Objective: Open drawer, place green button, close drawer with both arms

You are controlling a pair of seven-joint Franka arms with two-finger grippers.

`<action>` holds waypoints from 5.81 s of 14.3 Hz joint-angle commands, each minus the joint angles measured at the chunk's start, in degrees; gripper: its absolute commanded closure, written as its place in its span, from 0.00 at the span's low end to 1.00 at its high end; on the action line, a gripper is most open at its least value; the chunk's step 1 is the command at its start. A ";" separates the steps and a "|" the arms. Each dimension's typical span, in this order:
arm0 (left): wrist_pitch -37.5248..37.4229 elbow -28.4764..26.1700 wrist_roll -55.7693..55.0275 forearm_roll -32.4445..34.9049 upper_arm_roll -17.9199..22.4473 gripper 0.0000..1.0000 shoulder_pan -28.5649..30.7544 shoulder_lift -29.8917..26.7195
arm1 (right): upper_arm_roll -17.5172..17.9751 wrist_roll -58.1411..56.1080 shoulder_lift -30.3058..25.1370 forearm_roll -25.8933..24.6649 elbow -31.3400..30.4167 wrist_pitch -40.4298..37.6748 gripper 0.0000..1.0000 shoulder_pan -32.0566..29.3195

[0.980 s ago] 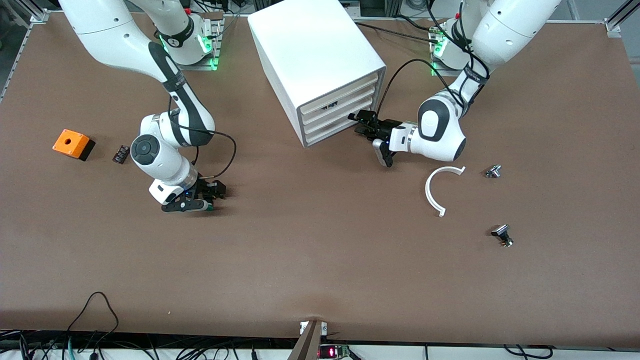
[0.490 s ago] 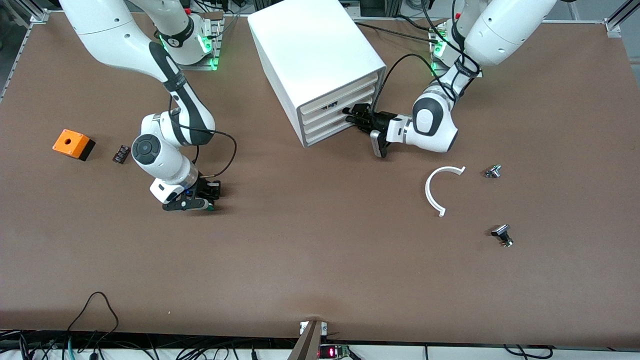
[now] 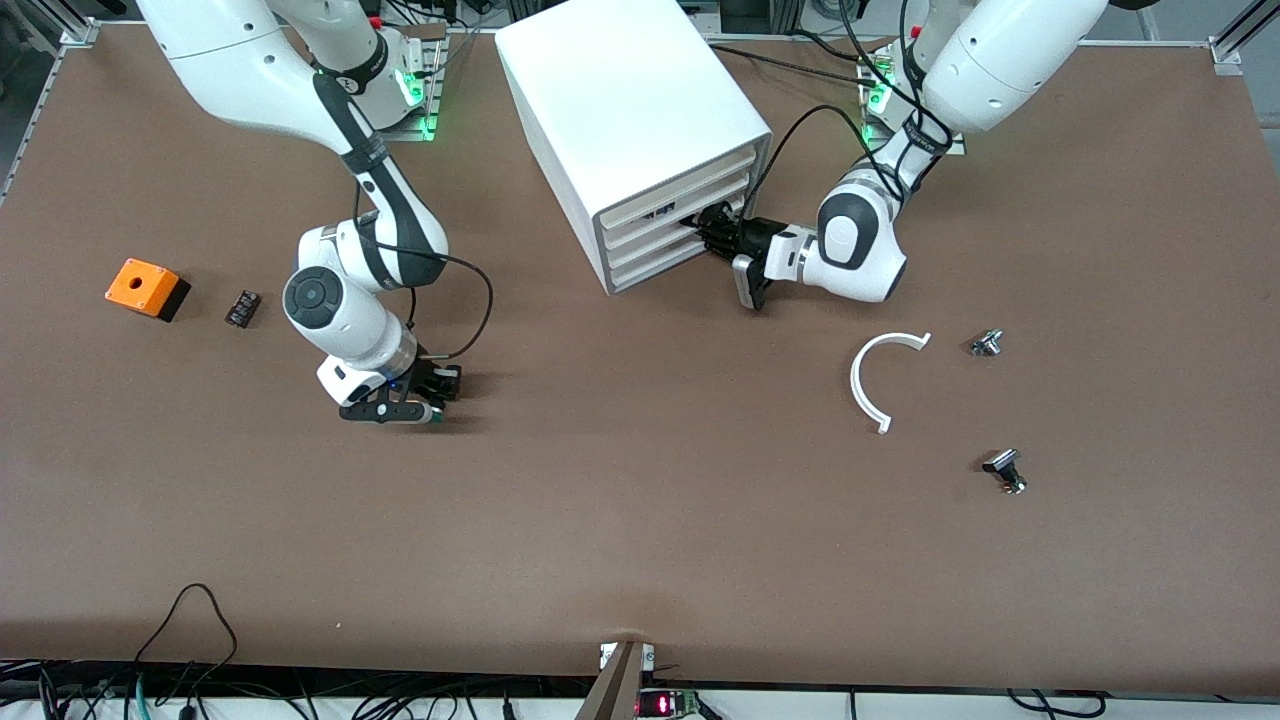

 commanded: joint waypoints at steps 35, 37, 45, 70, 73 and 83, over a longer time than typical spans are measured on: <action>-30.99 48.87 -60.45 61.71 12.40 0.00 6.30 0.72 | -0.85 88.37 17.03 -1.10 48.71 -19.83 1.00 32.02; -30.99 48.79 -63.50 64.88 12.31 0.00 6.13 0.28 | -0.85 91.10 19.23 -1.19 48.62 -17.81 1.00 33.42; -37.30 56.24 -75.83 71.04 11.96 0.00 5.42 1.15 | -0.85 97.62 22.93 -1.54 48.44 -17.36 0.74 34.75; 14.45 26.38 -113.26 73.15 11.79 0.00 -9.78 1.16 | -5.93 28.05 -7.30 11.55 32.55 -44.86 0.00 3.64; 14.37 25.50 -117.39 73.15 11.79 0.00 -12.59 0.98 | -11.47 14.51 -10.99 11.20 29.38 -48.38 0.00 3.46; 13.22 20.14 -118.11 72.27 6.25 0.00 -13.91 -0.07 | -4.03 -7.31 -23.29 -3.20 21.47 -51.29 0.00 -10.06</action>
